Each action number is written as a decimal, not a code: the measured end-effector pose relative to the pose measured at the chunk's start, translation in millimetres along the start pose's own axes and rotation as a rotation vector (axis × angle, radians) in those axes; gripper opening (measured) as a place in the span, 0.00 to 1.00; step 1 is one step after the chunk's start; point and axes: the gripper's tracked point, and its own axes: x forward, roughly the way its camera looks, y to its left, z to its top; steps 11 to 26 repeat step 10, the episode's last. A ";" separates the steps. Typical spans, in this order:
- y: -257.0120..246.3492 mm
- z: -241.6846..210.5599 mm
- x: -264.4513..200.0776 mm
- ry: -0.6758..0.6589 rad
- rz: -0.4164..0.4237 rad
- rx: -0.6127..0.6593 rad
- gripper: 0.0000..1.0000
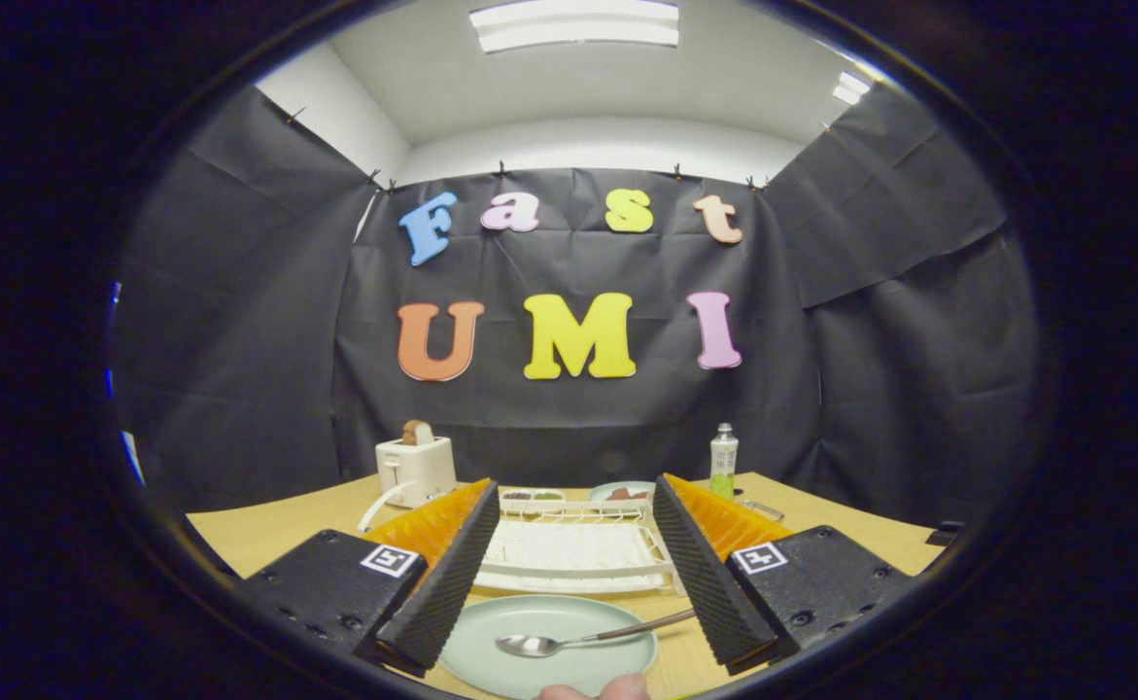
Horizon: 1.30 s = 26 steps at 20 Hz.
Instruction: Take the plate from the dish rack, then take the spoon from the basket and place it into the plate.
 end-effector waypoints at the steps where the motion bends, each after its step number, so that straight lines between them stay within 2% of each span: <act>1: 2.3 -1.8 1.5 0.001 0.003 0.002 1.00; 26: 7.3 -2.6 2.6 -0.023 0.007 -0.001 1.00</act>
